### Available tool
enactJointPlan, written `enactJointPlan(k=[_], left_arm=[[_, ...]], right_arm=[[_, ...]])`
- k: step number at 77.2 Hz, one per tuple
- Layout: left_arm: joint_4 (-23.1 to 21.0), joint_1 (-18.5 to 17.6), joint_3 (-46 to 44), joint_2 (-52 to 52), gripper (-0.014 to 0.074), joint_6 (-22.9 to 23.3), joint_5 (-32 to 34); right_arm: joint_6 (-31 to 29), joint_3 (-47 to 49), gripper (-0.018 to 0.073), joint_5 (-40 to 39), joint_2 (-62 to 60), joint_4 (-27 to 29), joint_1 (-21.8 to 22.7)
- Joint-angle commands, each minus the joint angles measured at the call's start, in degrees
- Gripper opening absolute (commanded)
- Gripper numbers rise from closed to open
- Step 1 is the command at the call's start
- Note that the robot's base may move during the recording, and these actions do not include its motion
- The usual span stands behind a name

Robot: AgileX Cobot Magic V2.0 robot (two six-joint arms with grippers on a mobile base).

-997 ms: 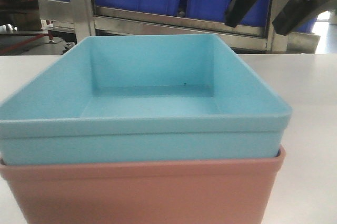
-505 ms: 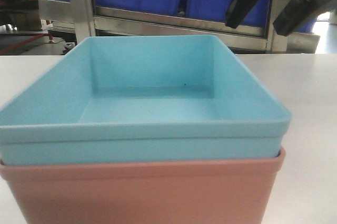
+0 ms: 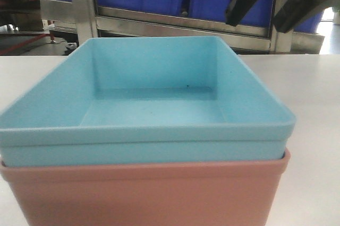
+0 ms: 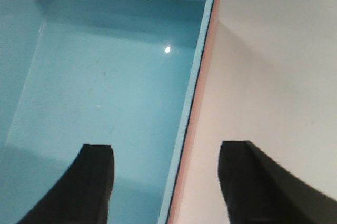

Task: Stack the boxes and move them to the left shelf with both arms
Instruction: 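Open the right gripper and raise it off the stacked bins, then lower both grippers onto the far wall of the stacked bins and grip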

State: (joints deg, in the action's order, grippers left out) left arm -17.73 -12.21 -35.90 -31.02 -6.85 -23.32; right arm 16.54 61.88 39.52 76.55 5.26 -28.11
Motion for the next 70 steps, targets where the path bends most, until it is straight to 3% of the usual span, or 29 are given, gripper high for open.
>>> enactJointPlan(k=[1,14,28,34,46,50,60,70], left_arm=[[-0.91,0.14,-6.94,-5.02,0.0262,-0.21,-0.54],[-1.02,0.14,-15.64,-17.44,0.0262,0.75,-5.52],[1.51,-2.88,-25.74,-30.05,0.0262,7.61,-10.94],[8.00,-5.88,-29.67,-34.74,0.0262,14.70,-14.06],[27.16,-14.15,-36.49,-44.50,0.0262,36.54,-24.06],[30.30,-16.19,-38.01,-47.20,0.0262,39.73,-27.08],[28.31,-19.36,-40.63,-53.27,0.0262,40.43,-30.86],[25.80,-19.87,-41.37,-57.45,0.0262,40.96,-31.77]], right_arm=[[-1.25,3.07,0.0488,-0.11,-1.31,-0.11,0.01],[0.36,6.52,0.0488,3.56,1.34,-0.22,-0.34],[5.88,8.97,0.0488,5.28,5.47,-2.75,-1.19],[7.83,10.52,0.0488,7.44,7.19,-4.03,-1.19],[9.97,14.75,0.0488,12.47,11.15,-5.56,-1.19],[10.36,15.75,0.0488,13.55,12.31,-5.80,-1.19],[11.02,16.42,0.0488,14.32,14.99,-5.80,-1.19],[11.75,16.42,0.0488,15.15,17.35,-5.80,-1.19]])
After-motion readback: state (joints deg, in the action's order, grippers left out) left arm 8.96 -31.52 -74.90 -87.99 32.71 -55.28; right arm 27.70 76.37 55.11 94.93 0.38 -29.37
